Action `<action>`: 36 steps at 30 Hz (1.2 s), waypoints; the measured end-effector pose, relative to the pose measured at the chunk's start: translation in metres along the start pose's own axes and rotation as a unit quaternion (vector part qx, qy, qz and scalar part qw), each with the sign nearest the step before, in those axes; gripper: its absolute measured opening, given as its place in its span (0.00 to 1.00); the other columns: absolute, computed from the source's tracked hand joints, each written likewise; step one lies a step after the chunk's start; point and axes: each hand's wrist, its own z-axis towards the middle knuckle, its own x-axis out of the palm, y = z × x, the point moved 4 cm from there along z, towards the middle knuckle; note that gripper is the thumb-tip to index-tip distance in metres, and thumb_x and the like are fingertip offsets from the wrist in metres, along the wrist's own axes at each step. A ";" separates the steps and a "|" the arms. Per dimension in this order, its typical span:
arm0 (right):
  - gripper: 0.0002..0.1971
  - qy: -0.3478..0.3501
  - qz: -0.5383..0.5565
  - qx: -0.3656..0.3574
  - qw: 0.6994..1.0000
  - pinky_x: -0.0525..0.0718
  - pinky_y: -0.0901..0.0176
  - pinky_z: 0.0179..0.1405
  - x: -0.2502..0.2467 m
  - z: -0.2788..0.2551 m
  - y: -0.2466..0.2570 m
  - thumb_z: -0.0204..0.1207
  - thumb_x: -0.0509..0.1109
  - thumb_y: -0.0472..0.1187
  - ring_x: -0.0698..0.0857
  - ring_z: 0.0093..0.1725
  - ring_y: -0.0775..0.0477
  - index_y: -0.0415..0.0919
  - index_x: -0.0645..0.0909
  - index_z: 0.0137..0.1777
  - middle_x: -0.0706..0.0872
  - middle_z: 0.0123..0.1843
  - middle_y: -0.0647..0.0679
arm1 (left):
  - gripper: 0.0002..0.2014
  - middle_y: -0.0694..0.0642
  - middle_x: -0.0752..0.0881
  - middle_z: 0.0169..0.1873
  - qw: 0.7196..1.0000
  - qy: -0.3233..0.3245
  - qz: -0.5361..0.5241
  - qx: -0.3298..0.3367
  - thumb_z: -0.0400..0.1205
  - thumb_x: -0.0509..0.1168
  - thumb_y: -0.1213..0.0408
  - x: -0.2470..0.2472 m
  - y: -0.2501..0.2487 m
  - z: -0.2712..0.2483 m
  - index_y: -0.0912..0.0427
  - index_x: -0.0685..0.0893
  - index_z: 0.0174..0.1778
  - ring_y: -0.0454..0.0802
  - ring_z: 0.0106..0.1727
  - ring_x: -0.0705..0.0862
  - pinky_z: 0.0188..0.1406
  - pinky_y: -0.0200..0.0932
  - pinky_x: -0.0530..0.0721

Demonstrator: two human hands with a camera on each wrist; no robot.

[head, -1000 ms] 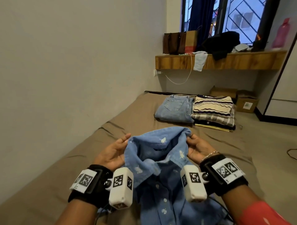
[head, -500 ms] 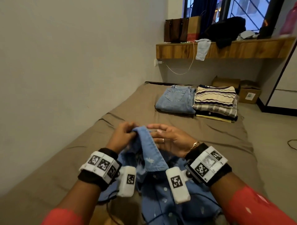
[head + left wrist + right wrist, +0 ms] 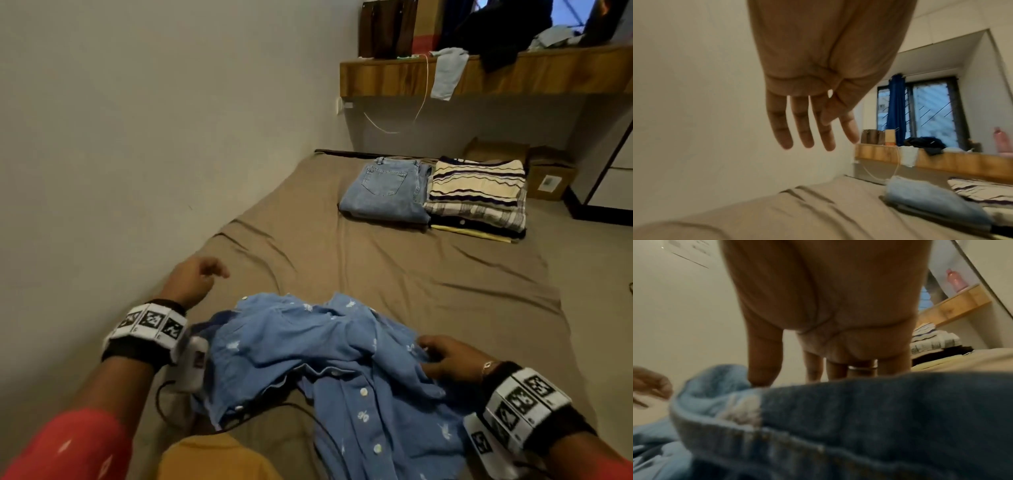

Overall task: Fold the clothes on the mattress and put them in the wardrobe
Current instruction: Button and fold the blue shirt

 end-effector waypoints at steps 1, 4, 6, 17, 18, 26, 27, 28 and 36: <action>0.26 0.012 -0.022 -0.010 1.000 0.82 0.48 0.53 0.006 0.000 0.000 0.57 0.74 0.46 0.85 0.51 0.40 0.39 0.78 0.56 0.87 0.52 0.38 | 0.14 0.59 0.86 0.45 0.999 0.035 -0.016 0.029 0.75 0.58 0.85 0.015 -0.018 0.001 0.66 0.86 0.41 0.54 0.50 0.81 0.47 0.37 0.72; 0.25 0.015 -0.056 -0.022 0.998 0.80 0.59 0.47 0.014 -0.004 0.002 0.59 0.75 0.47 0.83 0.48 0.47 0.42 0.76 0.56 0.85 0.49 0.45 | 0.07 0.59 0.82 0.47 0.976 0.209 0.035 0.045 0.78 0.68 0.71 0.073 -0.045 0.002 0.65 0.83 0.52 0.53 0.51 0.80 0.46 0.37 0.72; 0.13 -0.013 -0.100 0.008 0.995 0.76 0.62 0.42 0.004 -0.009 -0.007 0.69 0.75 0.45 0.80 0.44 0.50 0.44 0.76 0.49 0.82 0.44 0.48 | 0.17 0.59 0.81 0.50 0.946 0.293 0.139 0.014 0.76 0.72 0.62 0.100 -0.037 0.002 0.66 0.82 0.57 0.55 0.55 0.80 0.48 0.38 0.73; 0.11 -0.259 -0.029 -0.130 0.957 0.75 0.51 0.37 -0.108 -0.042 0.036 0.75 0.72 0.41 0.79 0.35 0.44 0.33 0.81 0.37 0.83 0.33 0.40 | 0.09 0.62 0.84 0.34 0.991 0.006 0.036 0.125 0.76 0.68 0.72 0.005 -0.045 0.037 0.59 0.78 0.33 0.51 0.39 0.78 0.40 0.43 0.70; 0.09 -0.287 -0.039 -0.165 0.943 0.75 0.52 0.37 -0.121 -0.051 0.054 0.75 0.71 0.40 0.79 0.36 0.44 0.33 0.82 0.39 0.83 0.34 0.41 | 0.09 0.58 0.85 0.31 0.989 -0.063 -0.037 0.130 0.76 0.67 0.70 -0.016 -0.046 0.039 0.57 0.77 0.32 0.48 0.35 0.79 0.39 0.44 0.72; 0.18 -0.272 0.028 -0.126 0.954 0.78 0.51 0.37 -0.105 -0.058 0.058 0.67 0.76 0.54 0.84 0.39 0.39 0.41 0.79 0.46 0.85 0.38 0.40 | 0.14 0.43 0.82 0.19 0.951 -0.044 -0.306 -0.013 0.82 0.57 0.78 -0.028 0.022 -0.006 0.56 0.73 0.34 0.37 0.25 0.80 0.29 0.30 0.75; 0.20 -0.244 0.091 -0.065 0.963 0.79 0.52 0.37 -0.091 -0.048 0.039 0.66 0.76 0.53 0.83 0.41 0.38 0.39 0.77 0.48 0.85 0.40 0.38 | 0.13 0.46 0.80 0.18 0.968 0.006 -0.250 -0.028 0.81 0.60 0.77 -0.015 0.033 -0.014 0.58 0.72 0.33 0.40 0.25 0.78 0.28 0.29 0.73; 0.17 -0.230 0.164 -0.002 0.959 0.78 0.53 0.36 -0.075 -0.041 0.021 0.70 0.75 0.49 0.81 0.40 0.38 0.38 0.76 0.47 0.83 0.40 0.36 | 0.11 0.47 0.79 0.20 0.978 0.069 -0.193 -0.046 0.78 0.64 0.74 -0.003 0.044 -0.023 0.59 0.72 0.33 0.43 0.27 0.77 0.27 0.29 0.71; 0.27 -0.119 0.451 0.187 0.865 0.67 0.61 0.23 0.030 -0.031 -0.040 0.76 0.68 0.43 0.67 0.15 0.47 0.40 0.72 0.14 0.66 0.14 0.45 | 0.11 0.58 0.76 0.37 0.957 0.231 -0.070 -0.162 0.81 0.65 0.54 0.041 0.059 -0.047 0.60 0.79 0.43 0.50 0.37 0.73 0.33 0.40 0.69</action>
